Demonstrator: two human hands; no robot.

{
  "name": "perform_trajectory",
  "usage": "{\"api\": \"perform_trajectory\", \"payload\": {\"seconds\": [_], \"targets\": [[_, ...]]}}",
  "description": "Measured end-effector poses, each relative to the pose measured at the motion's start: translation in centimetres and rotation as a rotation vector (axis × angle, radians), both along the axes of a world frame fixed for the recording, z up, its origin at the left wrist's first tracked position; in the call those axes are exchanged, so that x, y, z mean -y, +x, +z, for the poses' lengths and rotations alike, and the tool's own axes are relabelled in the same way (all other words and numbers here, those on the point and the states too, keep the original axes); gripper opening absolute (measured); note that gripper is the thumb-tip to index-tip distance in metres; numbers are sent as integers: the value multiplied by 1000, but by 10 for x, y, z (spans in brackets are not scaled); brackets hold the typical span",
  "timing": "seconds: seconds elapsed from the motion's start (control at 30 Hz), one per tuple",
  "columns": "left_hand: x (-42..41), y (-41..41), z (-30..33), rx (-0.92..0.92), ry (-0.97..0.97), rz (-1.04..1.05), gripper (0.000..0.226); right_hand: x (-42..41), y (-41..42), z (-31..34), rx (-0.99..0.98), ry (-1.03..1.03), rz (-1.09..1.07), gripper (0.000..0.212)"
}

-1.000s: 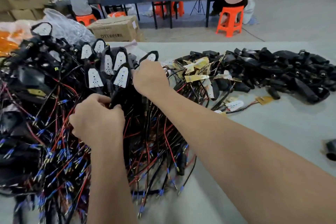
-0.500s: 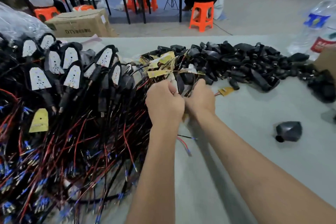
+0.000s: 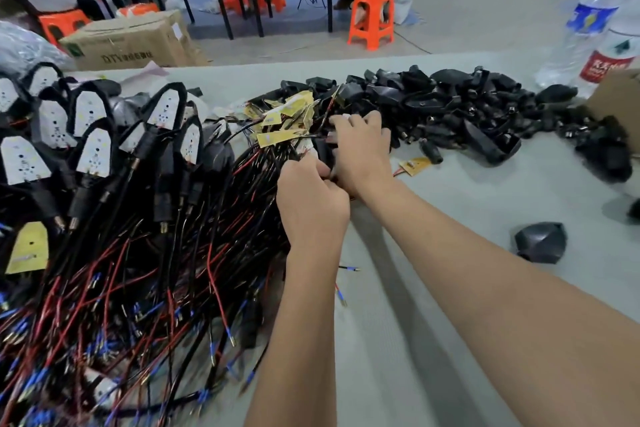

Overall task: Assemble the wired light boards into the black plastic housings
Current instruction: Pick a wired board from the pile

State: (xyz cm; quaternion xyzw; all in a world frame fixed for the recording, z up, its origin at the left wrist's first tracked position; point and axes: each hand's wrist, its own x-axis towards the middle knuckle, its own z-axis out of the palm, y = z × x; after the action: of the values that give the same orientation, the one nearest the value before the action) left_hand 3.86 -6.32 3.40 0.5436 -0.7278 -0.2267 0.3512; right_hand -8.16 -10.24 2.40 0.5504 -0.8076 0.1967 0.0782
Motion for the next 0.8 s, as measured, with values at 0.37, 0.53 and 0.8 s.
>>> {"api": "perform_trajectory", "payload": {"seconds": [0.37, 0.53, 0.8], "targets": [[-15, -10, -1, -140, -79, 72, 42, -91, -35, -7, 1090, -606, 43, 6], [-15, -17, -3, 22, -182, 19, 45, -139, -61, 1, 1661, -968, 14, 5], [-31, -49, -17, 135, -100, -363, 15, -164, -92, 11, 1934, -1169, -57, 22]]}}
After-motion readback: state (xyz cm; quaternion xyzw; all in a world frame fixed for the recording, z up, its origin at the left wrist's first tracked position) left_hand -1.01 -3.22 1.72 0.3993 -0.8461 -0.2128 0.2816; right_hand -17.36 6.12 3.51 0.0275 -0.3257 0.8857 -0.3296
